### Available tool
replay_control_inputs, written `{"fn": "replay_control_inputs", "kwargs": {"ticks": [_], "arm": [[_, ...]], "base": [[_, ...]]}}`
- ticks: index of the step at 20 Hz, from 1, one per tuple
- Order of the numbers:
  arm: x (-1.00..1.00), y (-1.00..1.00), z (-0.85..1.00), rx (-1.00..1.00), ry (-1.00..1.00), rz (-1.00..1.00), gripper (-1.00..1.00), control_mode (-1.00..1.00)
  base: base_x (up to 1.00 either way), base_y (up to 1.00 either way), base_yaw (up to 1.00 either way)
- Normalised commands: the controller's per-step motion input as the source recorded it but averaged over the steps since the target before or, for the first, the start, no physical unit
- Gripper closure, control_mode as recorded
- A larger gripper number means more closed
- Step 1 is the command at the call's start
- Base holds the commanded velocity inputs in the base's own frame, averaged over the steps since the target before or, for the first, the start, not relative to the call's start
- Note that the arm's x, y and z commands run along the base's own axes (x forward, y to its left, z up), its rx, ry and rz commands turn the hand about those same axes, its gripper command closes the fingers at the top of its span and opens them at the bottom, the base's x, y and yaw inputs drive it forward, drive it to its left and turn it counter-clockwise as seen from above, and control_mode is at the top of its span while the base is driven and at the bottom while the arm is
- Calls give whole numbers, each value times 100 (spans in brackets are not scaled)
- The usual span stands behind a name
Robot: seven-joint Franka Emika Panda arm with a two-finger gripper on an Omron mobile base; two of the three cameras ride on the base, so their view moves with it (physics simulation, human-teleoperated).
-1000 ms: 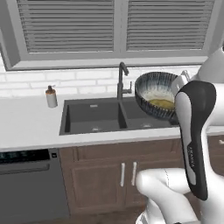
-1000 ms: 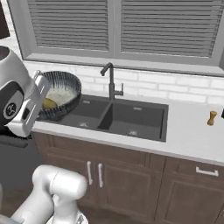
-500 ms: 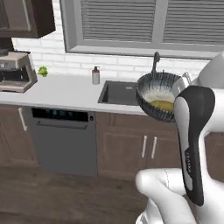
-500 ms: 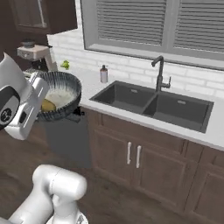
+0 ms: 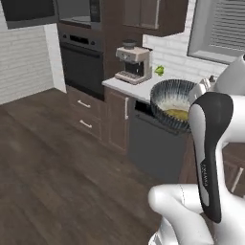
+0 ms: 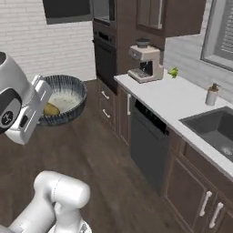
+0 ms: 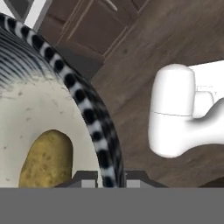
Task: Pick the potato from the sink and place it in the bowl. Then pick the bowl and place it in the microwave. Then close the microwave door and press the start button.
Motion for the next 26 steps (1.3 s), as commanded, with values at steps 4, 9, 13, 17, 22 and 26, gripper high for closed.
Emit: {"fn": "replay_control_inputs", "kwargs": {"ticks": [4, 9, 13, 17, 22, 26], "arm": [[0, 0, 0, 0, 0, 0, 100, 100], [0, 0, 0, 0, 0, 0, 100, 100], [0, 0, 0, 0, 0, 0, 100, 100], [0, 0, 0, 0, 0, 0, 100, 100], [0, 0, 0, 0, 0, 0, 100, 100], [0, 0, 0, 0, 0, 0, 100, 100]], "base": [[100, 14, 44], [100, 12, 14], [100, 2, -4], [100, 14, -16], [100, 40, -26], [100, 42, -34]]}}
